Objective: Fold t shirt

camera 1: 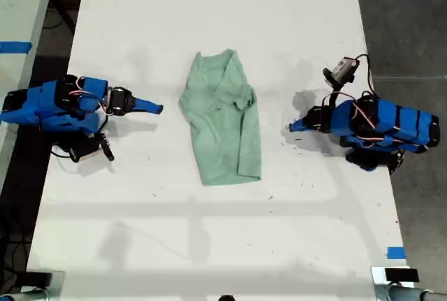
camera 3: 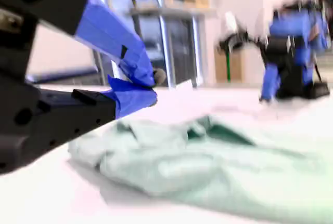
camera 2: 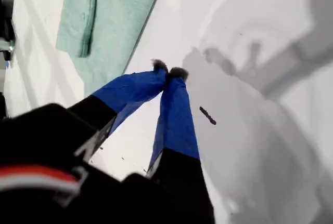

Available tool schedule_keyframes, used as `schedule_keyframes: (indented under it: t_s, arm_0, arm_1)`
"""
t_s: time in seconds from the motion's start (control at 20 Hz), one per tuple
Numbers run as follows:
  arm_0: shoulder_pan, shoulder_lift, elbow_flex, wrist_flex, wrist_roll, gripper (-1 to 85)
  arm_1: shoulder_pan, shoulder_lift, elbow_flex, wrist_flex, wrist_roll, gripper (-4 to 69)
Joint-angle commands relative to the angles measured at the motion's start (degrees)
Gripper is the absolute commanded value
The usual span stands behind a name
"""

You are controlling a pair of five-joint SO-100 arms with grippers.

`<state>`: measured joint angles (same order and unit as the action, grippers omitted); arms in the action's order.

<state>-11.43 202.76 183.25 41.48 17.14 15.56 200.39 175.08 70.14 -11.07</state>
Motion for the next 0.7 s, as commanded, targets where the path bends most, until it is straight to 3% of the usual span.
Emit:
schedule_keyframes:
  t_s: [0.0,0.65]
  arm_0:
    - [-2.5,3.1,1.3,2.6,-1.5,-0.1]
    - [-5.0,3.1,1.0,4.9,-2.5,-0.1]
  arm_1:
    - [-1.0,0.9,3.2,-0.3,0.4,1.2]
    - [-1.1,0.9,3.2,-0.4,0.3,1.2]
